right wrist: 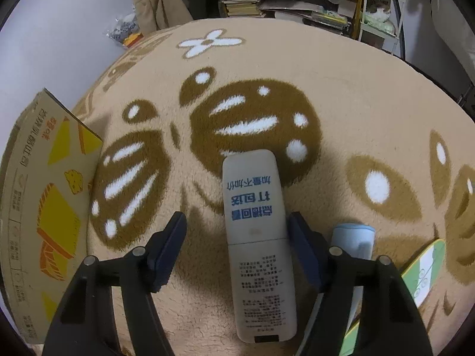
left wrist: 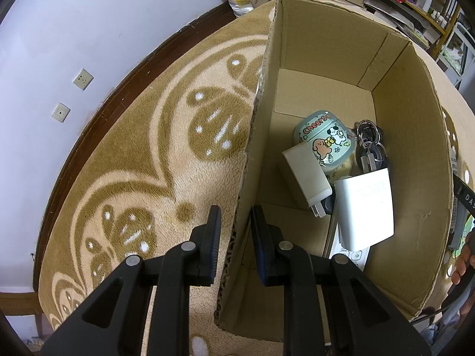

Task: Organize rigid objects
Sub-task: 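Grasp the white lotion tube on the rug with the right tool, then lift the lotion tube and lower it into the box with the right tool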

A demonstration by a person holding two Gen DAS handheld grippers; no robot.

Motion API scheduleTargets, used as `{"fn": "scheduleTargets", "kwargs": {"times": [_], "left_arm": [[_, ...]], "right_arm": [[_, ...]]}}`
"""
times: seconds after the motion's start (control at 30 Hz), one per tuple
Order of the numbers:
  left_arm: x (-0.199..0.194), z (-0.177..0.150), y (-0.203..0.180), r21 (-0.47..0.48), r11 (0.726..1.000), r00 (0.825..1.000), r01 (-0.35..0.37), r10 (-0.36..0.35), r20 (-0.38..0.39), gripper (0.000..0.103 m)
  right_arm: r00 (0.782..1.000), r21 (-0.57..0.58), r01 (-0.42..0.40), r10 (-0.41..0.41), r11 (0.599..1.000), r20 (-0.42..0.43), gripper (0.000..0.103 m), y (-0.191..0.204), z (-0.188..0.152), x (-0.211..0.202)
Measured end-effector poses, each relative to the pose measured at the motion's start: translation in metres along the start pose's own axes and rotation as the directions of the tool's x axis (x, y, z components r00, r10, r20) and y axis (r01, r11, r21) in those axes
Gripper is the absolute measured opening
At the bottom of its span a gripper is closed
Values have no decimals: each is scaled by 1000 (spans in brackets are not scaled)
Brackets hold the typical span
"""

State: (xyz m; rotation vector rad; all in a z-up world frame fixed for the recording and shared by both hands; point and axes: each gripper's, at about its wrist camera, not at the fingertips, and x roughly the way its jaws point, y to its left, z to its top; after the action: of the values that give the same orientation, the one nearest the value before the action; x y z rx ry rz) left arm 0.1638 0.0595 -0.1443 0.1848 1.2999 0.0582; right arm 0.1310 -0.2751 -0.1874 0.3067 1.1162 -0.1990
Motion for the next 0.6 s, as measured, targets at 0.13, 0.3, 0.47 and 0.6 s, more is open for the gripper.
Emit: {"fn": "scheduleTargets", "kwargs": {"times": [0.13, 0.3, 0.47, 0.6], "left_arm": [[1, 0, -1, 1, 1000, 1000, -2, 2, 1, 20], [1, -1, -1, -2, 1000, 1000, 4, -4, 1, 20], [2, -1, -1, -5, 1000, 1000, 10, -10, -1, 20], [3, 0, 1, -9, 1000, 1000, 19, -19, -9, 18]], "right_arm": [[1000, -20, 30, -30, 999, 0, 73, 4, -2, 3], [994, 1, 107, -107, 994, 22, 47, 2, -4, -1], [994, 7, 102, -102, 995, 40, 46, -1, -4, -4], [993, 26, 98, -100, 995, 63, 45, 1, -2, -8]]}}
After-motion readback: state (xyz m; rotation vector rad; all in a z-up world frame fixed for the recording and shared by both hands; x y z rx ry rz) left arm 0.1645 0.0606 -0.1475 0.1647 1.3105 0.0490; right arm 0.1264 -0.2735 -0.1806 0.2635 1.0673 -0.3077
